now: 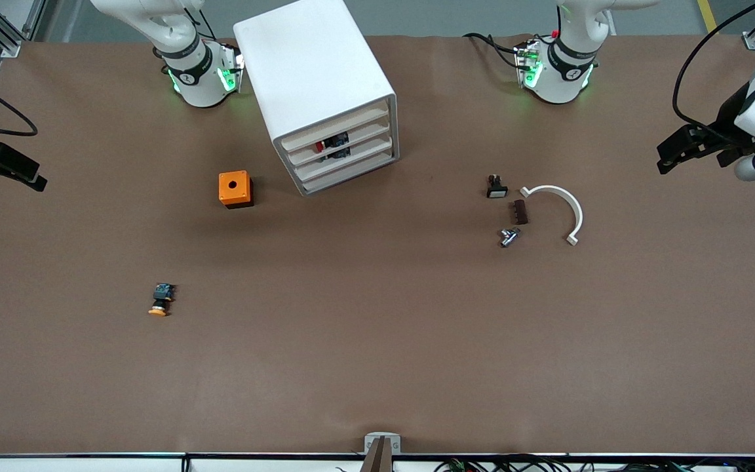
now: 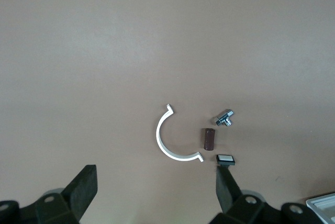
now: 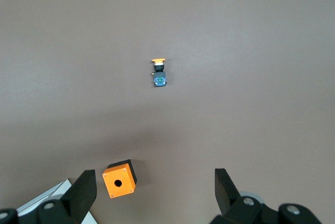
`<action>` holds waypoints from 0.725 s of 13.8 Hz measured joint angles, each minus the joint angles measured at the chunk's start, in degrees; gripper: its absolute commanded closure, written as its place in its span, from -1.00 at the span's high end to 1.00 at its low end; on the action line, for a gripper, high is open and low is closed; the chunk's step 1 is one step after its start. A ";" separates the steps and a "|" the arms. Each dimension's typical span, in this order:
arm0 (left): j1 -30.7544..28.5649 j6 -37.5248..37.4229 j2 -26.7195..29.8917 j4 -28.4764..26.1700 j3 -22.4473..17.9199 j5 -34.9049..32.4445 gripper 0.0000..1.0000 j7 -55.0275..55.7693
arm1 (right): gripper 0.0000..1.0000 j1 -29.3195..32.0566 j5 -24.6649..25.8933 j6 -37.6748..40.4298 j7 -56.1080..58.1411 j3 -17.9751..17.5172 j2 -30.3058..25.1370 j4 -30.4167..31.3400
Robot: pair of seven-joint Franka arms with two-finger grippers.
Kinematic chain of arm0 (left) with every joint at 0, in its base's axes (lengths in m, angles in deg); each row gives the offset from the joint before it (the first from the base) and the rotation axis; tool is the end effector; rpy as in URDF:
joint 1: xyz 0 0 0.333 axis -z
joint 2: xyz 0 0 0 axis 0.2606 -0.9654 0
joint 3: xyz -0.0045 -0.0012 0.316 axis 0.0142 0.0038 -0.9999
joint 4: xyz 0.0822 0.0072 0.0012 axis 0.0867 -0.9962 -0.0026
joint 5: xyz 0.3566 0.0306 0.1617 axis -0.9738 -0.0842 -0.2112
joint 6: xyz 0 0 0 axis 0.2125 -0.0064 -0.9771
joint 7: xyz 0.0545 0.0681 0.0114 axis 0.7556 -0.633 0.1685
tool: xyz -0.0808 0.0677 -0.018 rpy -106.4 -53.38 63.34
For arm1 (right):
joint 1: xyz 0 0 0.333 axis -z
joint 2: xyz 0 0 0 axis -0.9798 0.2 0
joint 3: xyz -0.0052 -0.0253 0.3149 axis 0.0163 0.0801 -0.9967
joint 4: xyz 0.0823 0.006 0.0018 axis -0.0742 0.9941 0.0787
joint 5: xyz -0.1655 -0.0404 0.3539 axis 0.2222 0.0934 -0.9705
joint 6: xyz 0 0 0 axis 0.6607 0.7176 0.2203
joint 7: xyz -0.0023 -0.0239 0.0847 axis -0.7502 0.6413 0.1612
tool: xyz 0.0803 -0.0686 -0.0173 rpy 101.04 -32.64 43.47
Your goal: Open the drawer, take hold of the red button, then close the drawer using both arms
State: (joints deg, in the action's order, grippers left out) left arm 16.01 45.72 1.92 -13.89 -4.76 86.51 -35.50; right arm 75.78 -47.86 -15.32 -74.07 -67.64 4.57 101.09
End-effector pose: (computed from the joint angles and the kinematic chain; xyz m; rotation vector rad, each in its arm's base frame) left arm 0.5360 -0.0566 0.6298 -3.1008 -0.1406 -0.0104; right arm 0.5532 -0.0364 0.6327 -3.1185 0.2239 -0.0278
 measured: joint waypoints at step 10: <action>0.12 0.01 -3.55 1.35 0.05 0.00 0.99 0.00 | 1.00 0.00 0.43 0.64 0.00 0.01 0.00 0.00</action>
State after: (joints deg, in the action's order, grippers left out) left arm 16.12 45.73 -1.63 -12.54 -4.71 86.51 -35.51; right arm 75.78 -47.43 -14.69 -74.07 -67.64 4.57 101.09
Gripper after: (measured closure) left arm 0.000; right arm 0.000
